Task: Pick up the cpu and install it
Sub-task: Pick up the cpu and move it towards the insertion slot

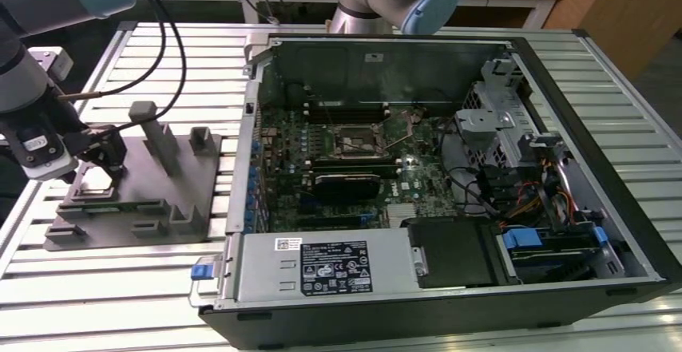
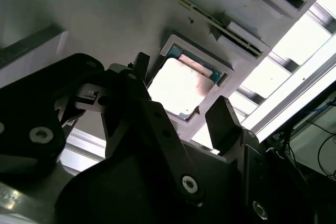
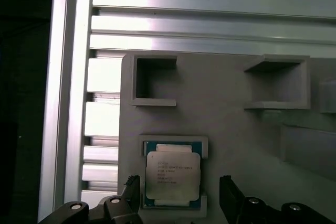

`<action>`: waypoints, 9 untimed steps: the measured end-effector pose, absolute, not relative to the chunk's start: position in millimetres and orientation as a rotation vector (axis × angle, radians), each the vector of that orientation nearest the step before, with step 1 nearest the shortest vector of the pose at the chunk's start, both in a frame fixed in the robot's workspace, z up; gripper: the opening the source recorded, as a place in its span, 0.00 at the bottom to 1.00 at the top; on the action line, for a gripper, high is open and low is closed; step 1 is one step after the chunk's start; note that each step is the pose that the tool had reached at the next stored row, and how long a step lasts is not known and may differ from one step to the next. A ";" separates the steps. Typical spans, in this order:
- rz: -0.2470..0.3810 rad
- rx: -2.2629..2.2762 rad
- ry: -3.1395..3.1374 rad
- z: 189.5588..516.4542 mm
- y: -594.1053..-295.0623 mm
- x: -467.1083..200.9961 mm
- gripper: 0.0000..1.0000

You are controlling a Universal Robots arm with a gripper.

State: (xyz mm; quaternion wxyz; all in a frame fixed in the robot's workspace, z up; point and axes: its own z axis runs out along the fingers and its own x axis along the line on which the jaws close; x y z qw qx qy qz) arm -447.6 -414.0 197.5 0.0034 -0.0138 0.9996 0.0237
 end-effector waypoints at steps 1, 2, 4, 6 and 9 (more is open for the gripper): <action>0.074 -0.043 3.134 197.2 -413.7 -447.6 0.71; 0.074 -0.043 3.134 196.8 -413.2 -447.6 0.71; 0.074 -0.043 3.134 195.9 -412.2 -447.6 0.71; 0.074 -0.043 3.134 194.8 -410.9 -447.6 0.71; 0.074 -0.043 3.134 192.3 -409.0 -447.7 0.71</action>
